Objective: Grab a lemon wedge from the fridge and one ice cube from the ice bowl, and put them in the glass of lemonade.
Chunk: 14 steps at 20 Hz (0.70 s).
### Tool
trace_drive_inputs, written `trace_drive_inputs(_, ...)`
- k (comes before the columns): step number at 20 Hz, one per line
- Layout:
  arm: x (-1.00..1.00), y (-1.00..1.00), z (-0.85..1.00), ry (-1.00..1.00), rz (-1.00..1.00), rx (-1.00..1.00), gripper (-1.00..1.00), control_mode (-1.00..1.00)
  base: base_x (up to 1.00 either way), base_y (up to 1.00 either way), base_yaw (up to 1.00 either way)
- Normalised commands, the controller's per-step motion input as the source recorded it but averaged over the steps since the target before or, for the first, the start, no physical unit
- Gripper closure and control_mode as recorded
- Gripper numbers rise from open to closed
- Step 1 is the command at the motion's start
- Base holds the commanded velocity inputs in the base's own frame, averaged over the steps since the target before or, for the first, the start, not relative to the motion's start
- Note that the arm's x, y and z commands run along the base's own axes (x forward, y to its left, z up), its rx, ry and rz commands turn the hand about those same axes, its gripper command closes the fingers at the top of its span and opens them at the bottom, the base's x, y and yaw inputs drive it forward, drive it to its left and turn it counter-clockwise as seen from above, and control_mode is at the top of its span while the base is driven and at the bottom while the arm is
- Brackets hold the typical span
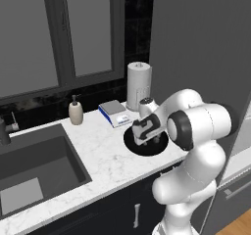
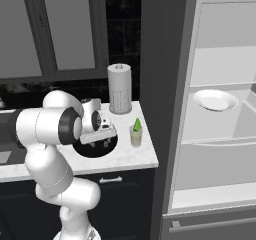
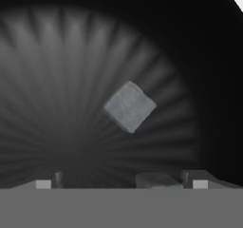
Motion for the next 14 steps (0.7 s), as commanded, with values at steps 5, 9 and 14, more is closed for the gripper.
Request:
trace_drive_inputs(5, -0.19, 0.0, 0.0, -0.03, -0.01, 0.05, -1.0, -1.0, 0.0, 0.0, 0.0)
trace_drive_inputs(9, -0.01, 0.0, -0.07, 0.0, -0.04, 0.04, -1.0, -1.0, 0.0, 0.0, 0.0)
trace_drive_inputs(14, 0.0, 0.0, -0.23, 0.0, -0.06, 0.02, -1.0, -1.0, 0.0, 0.0, 0.0)
